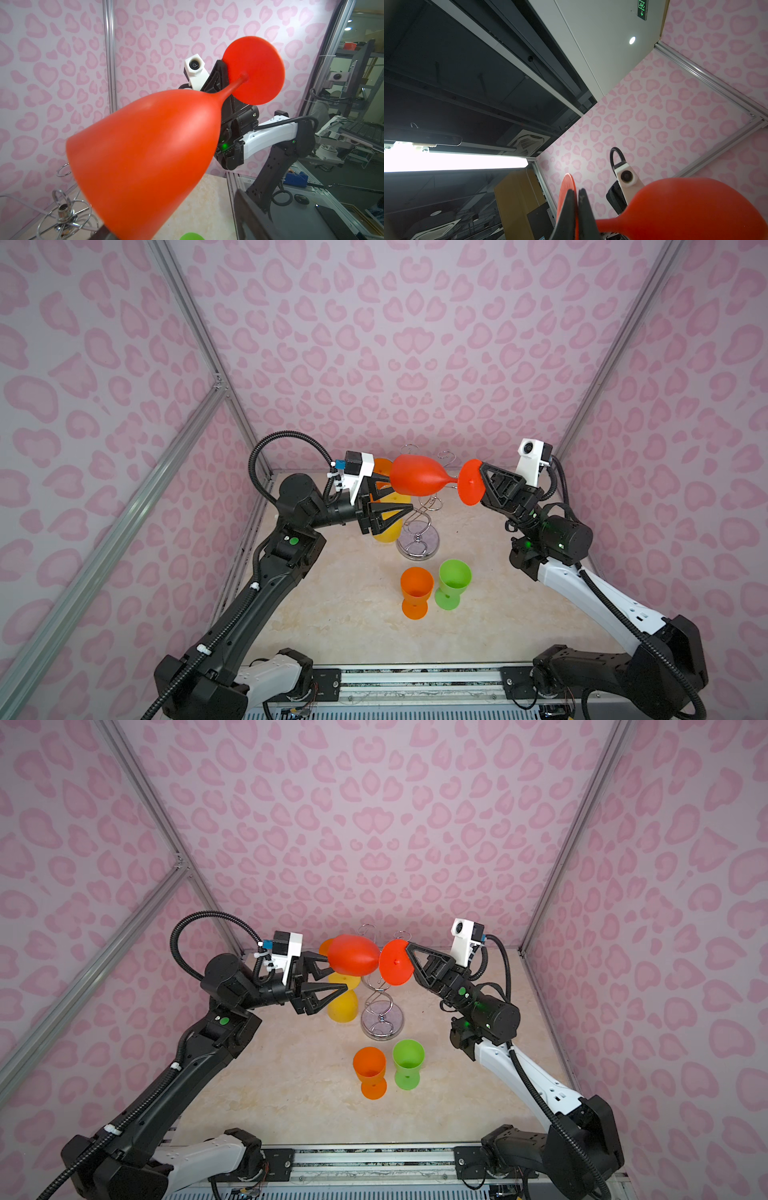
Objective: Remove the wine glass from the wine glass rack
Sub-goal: 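Bring the red glass toward the left gripper while the left gripper grasps its bowl, then open and withdraw the right gripper while the left gripper pulls the red glass away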
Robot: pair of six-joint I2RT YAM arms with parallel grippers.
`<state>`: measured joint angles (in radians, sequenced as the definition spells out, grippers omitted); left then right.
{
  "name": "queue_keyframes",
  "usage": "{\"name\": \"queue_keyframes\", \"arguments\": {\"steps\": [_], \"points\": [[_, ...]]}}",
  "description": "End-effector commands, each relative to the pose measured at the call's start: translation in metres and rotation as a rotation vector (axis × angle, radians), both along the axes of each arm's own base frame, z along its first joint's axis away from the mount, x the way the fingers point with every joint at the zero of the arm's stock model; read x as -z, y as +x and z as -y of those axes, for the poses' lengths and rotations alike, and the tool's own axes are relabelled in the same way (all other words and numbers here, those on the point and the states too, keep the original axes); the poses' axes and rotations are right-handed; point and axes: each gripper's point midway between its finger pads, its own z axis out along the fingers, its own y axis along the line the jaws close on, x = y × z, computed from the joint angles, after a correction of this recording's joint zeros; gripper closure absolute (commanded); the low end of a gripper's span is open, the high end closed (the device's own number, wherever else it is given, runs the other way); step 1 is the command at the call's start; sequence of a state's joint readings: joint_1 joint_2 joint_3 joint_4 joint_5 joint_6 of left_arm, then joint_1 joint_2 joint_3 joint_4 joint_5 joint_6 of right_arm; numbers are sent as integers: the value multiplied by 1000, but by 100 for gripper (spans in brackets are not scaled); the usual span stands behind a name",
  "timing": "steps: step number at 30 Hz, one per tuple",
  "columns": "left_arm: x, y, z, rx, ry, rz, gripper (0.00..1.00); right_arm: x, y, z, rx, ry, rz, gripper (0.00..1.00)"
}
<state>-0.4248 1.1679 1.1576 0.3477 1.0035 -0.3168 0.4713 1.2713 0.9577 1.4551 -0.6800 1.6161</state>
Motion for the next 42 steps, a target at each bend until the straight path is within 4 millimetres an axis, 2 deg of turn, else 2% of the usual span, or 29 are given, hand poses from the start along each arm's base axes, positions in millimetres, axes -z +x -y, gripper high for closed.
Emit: {"name": "queue_keyframes", "arguments": {"steps": [1, 5, 9, 22, 25, 28, 31, 34, 38, 42], "points": [[-16, -18, -4, 38, -37, 74, 35, 1, -2, -1, -8, -2, 18, 100], [-21, -25, -7, 39, -45, 93, 48, 6, 0, -3, -15, -18, 14, 100], [-27, -33, -11, 39, -56, 116, 68, 14, 7, -4, -15, -33, -15, 100], [-45, -64, -21, 90, -87, 174, 89, 48, 41, -8, -26, -66, -140, 100], [-47, -69, -23, 95, -87, 182, 97, 52, 46, -9, -33, -57, -151, 89], [-47, -73, -24, 104, -83, 186, 97, 55, 51, -9, -33, -51, -157, 73], [-47, -76, -24, 106, -76, 187, 97, 59, 57, -5, -21, -54, -164, 62], [-48, -80, -26, 109, -63, 186, 97, 66, 67, 3, 20, -80, -182, 57], [-44, -81, -27, 94, -5, 148, 97, 78, 83, 17, 137, -171, -213, 55], [-28, -69, -29, 6, 108, 32, 97, 101, 100, 27, 349, -401, -274, 55]]}}
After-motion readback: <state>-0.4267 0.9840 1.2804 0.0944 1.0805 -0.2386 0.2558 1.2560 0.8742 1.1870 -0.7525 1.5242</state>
